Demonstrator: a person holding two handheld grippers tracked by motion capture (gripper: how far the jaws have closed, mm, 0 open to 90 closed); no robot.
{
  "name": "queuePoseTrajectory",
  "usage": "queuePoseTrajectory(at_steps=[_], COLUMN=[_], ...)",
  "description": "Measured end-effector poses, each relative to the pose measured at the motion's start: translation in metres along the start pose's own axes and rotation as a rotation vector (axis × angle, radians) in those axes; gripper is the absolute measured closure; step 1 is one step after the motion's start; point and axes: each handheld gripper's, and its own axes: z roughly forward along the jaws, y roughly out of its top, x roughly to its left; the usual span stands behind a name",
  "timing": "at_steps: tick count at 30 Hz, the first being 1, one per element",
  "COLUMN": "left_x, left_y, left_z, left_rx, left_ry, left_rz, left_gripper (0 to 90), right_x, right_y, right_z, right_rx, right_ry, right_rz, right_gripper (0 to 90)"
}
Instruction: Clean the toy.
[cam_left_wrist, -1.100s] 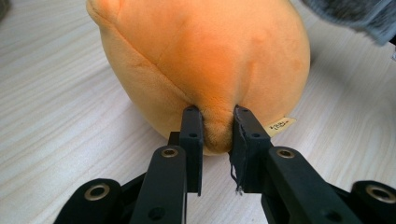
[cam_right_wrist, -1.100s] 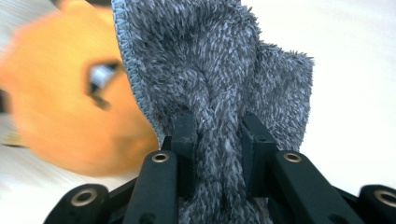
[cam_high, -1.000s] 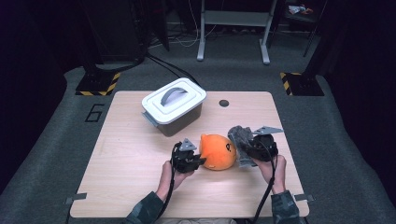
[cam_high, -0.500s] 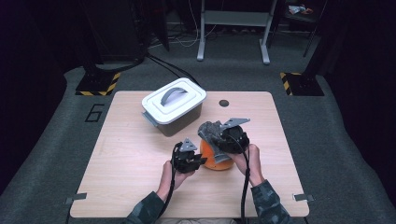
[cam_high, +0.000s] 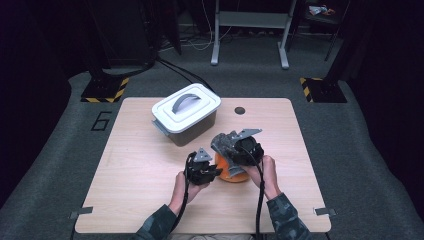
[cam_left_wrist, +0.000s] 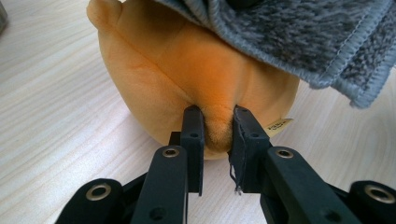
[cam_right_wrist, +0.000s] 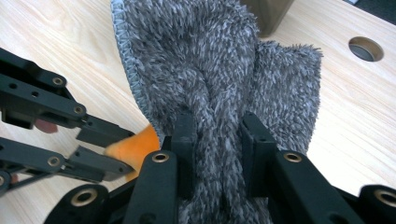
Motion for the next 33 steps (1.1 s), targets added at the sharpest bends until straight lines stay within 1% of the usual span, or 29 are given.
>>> queuePoseTrajectory(at_steps=[3, 4, 6, 8, 10, 11, 13, 14, 15, 16, 18, 19, 24, 26, 27, 28, 29, 30, 33], left_x=[0.000, -0.001, -0.001, 0.000, 0.001, 0.001, 0.002, 0.002, 0.002, 0.001, 0.002, 0.002, 0.005, 0.005, 0.004, 0.004, 0.004, 0.005, 0.006], left_y=[0.001, 0.001, 0.001, 0.000, 0.000, 0.000, 0.000, 0.000, 0.000, 0.000, 0.000, 0.000, -0.003, -0.003, -0.003, -0.003, -0.002, -0.002, -0.002], left_z=[0.000, 0.000, 0.000, 0.000, 0.000, 0.000, 0.000, 0.000, 0.000, 0.000, 0.000, 0.000, 0.000, 0.000, 0.000, 0.000, 0.000, 0.000, 0.000], left_rx=[0.001, -0.001, -0.004, -0.003, 0.004, 0.005, 0.002, 0.002, 0.003, 0.002, 0.003, 0.002, 0.002, 0.002, 0.001, -0.001, 0.000, -0.001, -0.002], left_ry=[0.000, -0.001, -0.001, -0.001, -0.011, -0.011, -0.013, -0.013, -0.012, -0.012, -0.010, -0.009, -0.010, -0.017, -0.013, -0.012, -0.012, -0.013, -0.013], left_rz=[-0.007, -0.006, -0.008, -0.003, -0.011, -0.012, -0.013, -0.013, -0.008, -0.014, -0.012, -0.013, -0.025, -0.029, -0.030, -0.022, -0.023, -0.024, -0.023], left_gripper=[76.5, 76.4, 76.5, 76.5, 76.4, 76.4, 76.4, 76.4, 76.4, 76.4, 76.4, 76.4, 76.4, 76.4, 76.3, 76.3, 76.4, 76.3, 76.3], right_x=[-0.002, -0.004, -0.008, -0.012, -0.016, -0.018, -0.019, -0.023, -0.025, -0.028, -0.032, -0.035, -0.047, -0.050, -0.052, -0.053, -0.055, -0.058, -0.062], right_y=[-0.003, -0.004, -0.008, -0.012, -0.017, -0.019, -0.021, -0.026, -0.028, -0.031, -0.035, -0.039, -0.055, -0.061, -0.063, -0.066, -0.067, -0.071, -0.080], right_z=[-0.003, -0.004, -0.007, -0.009, -0.012, -0.013, -0.014, -0.015, -0.016, -0.017, -0.018, -0.019, -0.018, -0.016, -0.015, -0.014, -0.014, -0.013, -0.008], right_rx=[0.003, 0.005, 0.002, 0.001, 0.001, 0.002, 0.006, 0.006, 0.008, 0.009, 0.013, 0.023, 0.046, 0.049, 0.053, 0.049, 0.052, 0.067, 0.093], right_ry=[-0.014, -0.016, -0.021, -0.029, -0.028, -0.036, -0.037, -0.043, -0.041, -0.042, -0.049, -0.060, -0.072, -0.070, -0.075, -0.077, -0.075, -0.093, -0.103], right_rz=[0.013, 0.005, 0.027, 0.034, 0.055, 0.062, 0.068, 0.083, 0.079, 0.088, 0.102, 0.114, 0.159, 0.176, 0.182, 0.197, 0.193, 0.201, 0.222], right_gripper=[70.6, 70.5, 70.5, 70.5, 70.4, 70.4, 70.4, 70.4, 70.4, 70.4, 70.3, 70.4, 70.4, 70.4, 70.4, 70.4, 70.4, 70.4, 70.4])
